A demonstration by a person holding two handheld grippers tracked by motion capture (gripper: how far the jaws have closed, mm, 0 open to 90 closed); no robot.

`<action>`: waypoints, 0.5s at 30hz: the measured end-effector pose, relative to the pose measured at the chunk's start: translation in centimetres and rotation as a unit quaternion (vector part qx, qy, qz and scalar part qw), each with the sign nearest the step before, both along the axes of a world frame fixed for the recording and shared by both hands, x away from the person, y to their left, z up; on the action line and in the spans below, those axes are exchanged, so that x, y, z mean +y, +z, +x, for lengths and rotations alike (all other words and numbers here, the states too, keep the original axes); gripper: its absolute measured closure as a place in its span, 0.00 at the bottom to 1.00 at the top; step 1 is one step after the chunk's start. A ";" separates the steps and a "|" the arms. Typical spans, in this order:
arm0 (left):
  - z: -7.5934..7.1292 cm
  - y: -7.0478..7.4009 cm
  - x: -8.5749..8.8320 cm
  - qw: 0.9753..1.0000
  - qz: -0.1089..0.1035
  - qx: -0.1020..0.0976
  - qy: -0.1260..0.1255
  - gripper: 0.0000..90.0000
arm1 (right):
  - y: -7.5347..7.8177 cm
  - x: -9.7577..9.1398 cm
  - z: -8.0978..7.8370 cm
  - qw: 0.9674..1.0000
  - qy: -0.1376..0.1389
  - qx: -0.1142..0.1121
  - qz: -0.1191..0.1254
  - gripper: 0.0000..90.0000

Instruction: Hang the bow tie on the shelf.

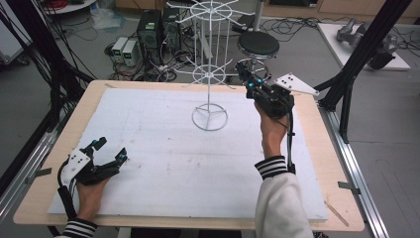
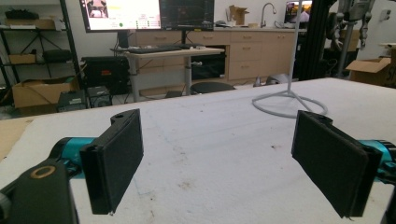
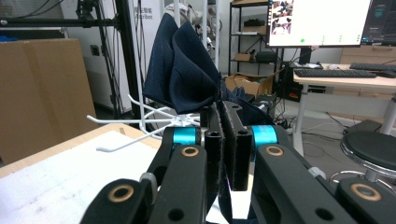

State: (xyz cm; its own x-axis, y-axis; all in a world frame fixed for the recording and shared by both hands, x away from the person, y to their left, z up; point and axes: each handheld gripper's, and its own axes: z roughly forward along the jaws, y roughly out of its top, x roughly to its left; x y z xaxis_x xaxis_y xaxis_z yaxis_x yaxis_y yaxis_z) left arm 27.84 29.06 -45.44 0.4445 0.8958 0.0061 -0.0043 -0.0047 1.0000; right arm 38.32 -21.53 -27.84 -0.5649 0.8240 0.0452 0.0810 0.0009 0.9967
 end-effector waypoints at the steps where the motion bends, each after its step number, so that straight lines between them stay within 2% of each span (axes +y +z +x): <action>1: 0.0 0.0 0.0 1.000 0.000 0.000 0.000 0.19 | 0.0 0.2 0.1 1.000 0.002 0.000 0.000 0.97; 5: 0.0 0.0 0.0 1.000 0.000 0.000 0.000 0.19 | 0.2 1.4 0.3 1.000 0.002 -0.002 -0.010 0.97; 15: 0.0 0.0 0.0 1.000 -0.001 0.002 -0.001 0.19 | -0.4 2.8 1.1 1.000 0.002 0.011 -0.011 0.97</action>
State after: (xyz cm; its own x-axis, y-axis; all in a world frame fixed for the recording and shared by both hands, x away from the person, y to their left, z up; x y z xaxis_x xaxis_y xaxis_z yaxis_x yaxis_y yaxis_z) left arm 27.86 29.10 -45.43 0.4457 0.8952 0.0019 0.0001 -0.0022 1.0000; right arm 39.39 -18.77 -28.26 -0.5672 0.8226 0.0406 0.1038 0.0225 0.9943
